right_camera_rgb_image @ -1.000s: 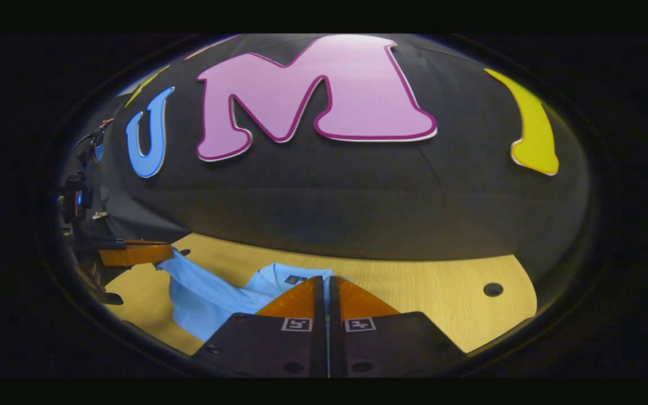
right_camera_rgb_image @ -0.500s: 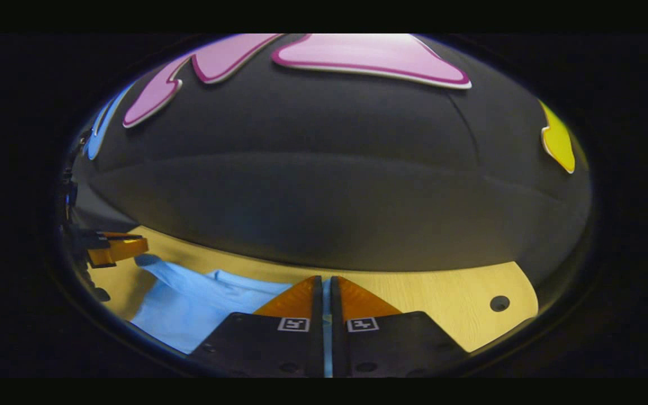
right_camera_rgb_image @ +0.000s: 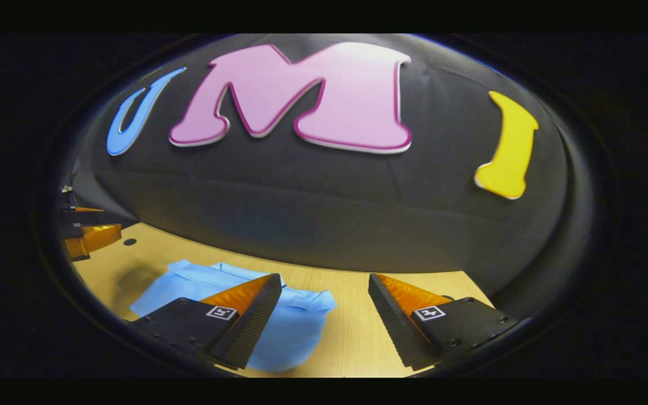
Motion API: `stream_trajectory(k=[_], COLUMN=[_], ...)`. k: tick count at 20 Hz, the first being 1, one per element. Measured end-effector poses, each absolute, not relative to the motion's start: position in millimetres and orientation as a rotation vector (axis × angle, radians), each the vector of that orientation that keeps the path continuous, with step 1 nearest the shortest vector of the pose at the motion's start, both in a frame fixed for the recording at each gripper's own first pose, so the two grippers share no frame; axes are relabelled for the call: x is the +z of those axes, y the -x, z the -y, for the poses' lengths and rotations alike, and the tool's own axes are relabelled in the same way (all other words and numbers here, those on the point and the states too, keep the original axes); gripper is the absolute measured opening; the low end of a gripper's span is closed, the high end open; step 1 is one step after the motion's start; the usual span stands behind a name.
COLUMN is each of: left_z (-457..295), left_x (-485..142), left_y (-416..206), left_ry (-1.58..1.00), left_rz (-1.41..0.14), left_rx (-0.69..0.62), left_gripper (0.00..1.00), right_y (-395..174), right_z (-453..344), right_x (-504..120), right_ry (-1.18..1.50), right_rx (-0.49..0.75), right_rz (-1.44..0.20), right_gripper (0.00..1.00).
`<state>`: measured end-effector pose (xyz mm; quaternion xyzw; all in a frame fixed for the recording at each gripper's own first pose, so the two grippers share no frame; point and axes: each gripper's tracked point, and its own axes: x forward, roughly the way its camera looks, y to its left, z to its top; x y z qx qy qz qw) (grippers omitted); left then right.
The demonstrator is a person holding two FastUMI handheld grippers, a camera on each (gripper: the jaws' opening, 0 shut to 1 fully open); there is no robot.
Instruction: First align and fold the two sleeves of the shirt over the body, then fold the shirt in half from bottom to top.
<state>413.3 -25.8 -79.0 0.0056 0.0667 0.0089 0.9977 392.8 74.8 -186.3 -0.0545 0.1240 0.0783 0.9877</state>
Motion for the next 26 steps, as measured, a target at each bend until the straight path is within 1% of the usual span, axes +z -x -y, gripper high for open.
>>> stream_trajectory(k=[4, 9, 12, 15, 17, 20, 23, 24, 26], left_z=[33, 41, 58, 68, 70, 73, 75, 75, 75], left_x=[-41, -1, 18, 25, 29, 26, 23, 21, 21], left_y=[-304, -161, -85, -22, 11, 49, 70, 76, 83], left_ry=[0.054, -0.026, 0.025, 0.047, 0.02, -0.011, 0.004, 0.006, 0.003], left_rz=[-0.075, -0.006, 0.029, 0.057, 0.082, 0.094, 0.077, 0.069, 0.07], left_rx=[0.014, 0.01, -0.013, -0.022, -0.02, -0.015, -0.019, -0.017, -0.015], left_gripper=[0.99, 0.99, 0.99, 0.99, 0.99, 0.99, 0.99, 0.99, 0.99], right_y=[-308, -187, -127, -72, -55, -19, 11, 17, 32], right_z=[-59, -55, -54, -52, -42, -49, -60, -64, -77], right_x=[-123, -42, -22, -2, 9, 18, 19, 16, 10], right_ry=[0.101, 0.085, 0.082, 0.061, 0.032, -0.021, -0.016, -0.01, -0.007], right_rx=[0.144, 0.176, 0.208, 0.227, 0.226, 0.249, 0.274, 0.281, 0.305], right_rz=[-0.177, -0.068, -0.057, -0.046, -0.015, 0.028, 0.062, 0.054, 0.029], right_gripper=[0.98, 0.97, 0.97, 0.97, 0.97, 0.97, 0.97, 0.95, 0.97])
